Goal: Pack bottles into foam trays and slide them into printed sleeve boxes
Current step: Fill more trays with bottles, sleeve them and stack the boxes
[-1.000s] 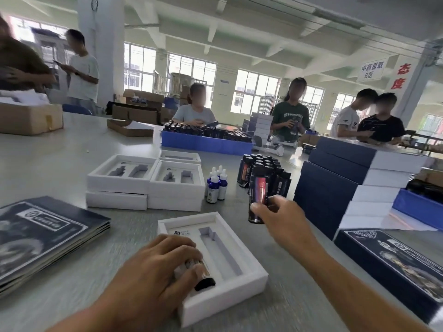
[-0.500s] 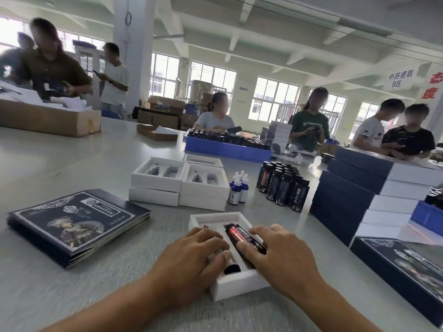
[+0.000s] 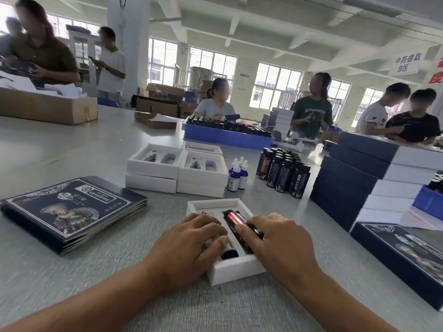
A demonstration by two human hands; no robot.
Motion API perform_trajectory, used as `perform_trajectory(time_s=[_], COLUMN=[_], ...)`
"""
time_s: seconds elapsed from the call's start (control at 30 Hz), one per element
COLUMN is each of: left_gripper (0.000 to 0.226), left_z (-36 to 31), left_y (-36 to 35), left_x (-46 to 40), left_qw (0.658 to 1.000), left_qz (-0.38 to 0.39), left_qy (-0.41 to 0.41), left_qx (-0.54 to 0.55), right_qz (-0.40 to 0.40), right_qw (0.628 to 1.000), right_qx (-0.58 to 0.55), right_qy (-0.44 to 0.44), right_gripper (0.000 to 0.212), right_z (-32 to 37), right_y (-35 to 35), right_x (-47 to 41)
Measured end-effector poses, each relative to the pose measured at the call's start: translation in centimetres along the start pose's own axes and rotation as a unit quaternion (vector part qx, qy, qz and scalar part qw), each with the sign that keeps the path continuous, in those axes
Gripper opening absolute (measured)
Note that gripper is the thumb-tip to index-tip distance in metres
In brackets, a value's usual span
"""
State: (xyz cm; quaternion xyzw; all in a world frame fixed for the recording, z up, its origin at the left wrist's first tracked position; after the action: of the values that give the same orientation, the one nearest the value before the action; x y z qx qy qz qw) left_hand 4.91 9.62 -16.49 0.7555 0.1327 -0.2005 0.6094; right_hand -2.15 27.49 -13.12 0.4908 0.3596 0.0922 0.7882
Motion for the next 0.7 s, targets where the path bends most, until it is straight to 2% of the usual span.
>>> perform_trajectory(time_s=[0.07, 0.2, 0.3, 0.5, 0.7], left_gripper=[0.057, 0.056, 0.056, 0.049, 0.048], left_z=[0.02, 0.11, 0.01, -0.12, 0.05], left_y=[-0.06, -0.14, -0.12, -0.05, -0.20], left_x=[0.02, 0.02, 0.07, 0.05, 0.09], left_qw=[1.000, 1.000, 1.000, 1.000, 1.000], left_qz=[-0.004, -0.006, -0.009, -0.006, -0.001], left_qy=[-0.001, 0.000, 0.000, -0.004, -0.001], left_qx=[-0.001, 0.000, 0.002, -0.006, -0.002], right_qz=[0.021, 0.042, 0.030, 0.068, 0.088], right_qw=[1.000, 0.999, 0.999, 0.997, 0.992], right_qx=[0.007, -0.005, -0.028, -0.028, -0.089], right_qy=[0.008, 0.012, -0.010, 0.001, -0.013], right_gripper=[0.076, 0.067, 0.073, 0.068, 0.047], right_z=[-0.17, -0.64, -0.55, -0.35, -0.80], right_y=[0.10, 0.24, -0.01, 0.28, -0.27], right_x=[0.06, 0.32, 0.70, 0.64, 0.53])
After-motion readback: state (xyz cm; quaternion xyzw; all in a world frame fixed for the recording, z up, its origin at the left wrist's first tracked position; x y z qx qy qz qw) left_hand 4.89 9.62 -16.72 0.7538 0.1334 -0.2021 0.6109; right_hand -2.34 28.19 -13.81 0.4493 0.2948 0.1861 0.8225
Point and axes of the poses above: each hand's wrist, its own x-axis away from the middle knuckle, its own y-axis out of the back of the hand, z = x × y, the point moved 2 cm from there along -x, towards the middle knuckle, and after that the axes turned 13 degrees about -x, right-handed, at the moved point
